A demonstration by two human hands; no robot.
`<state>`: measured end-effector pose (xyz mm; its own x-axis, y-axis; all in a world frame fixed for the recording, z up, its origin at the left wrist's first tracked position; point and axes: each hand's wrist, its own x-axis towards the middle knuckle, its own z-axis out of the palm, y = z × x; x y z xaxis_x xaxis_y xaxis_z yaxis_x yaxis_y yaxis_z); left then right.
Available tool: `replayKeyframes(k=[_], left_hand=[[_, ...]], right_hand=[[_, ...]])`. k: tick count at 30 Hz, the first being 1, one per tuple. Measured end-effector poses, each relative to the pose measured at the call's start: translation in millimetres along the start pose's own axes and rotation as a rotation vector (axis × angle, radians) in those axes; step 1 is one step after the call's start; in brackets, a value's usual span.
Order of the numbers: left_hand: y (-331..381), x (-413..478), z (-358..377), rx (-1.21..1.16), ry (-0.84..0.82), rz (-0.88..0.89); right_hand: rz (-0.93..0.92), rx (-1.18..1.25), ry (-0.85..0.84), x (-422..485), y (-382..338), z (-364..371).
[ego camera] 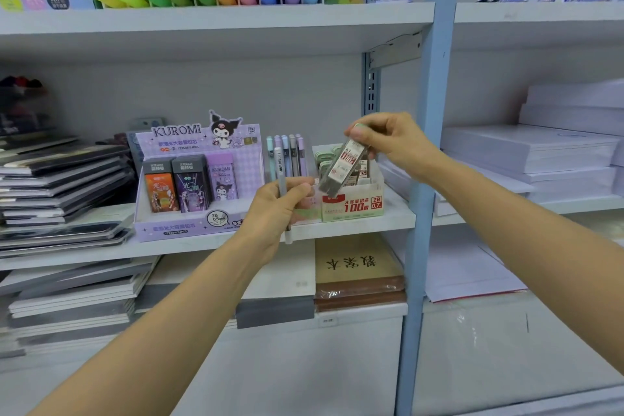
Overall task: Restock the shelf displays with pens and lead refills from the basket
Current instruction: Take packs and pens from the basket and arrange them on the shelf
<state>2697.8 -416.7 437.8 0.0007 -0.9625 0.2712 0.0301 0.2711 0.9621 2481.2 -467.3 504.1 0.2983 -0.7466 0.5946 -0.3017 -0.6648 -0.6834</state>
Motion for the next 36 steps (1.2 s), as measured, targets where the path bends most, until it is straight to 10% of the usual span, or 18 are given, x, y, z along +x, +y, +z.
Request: replayKeyframes(k=[36], left_hand=[[-9.4,6.5,-14.4,0.018,-0.095,0.009]], right_hand=[[-0.023,-0.458,0.104,39.7,20.2,36.0]])
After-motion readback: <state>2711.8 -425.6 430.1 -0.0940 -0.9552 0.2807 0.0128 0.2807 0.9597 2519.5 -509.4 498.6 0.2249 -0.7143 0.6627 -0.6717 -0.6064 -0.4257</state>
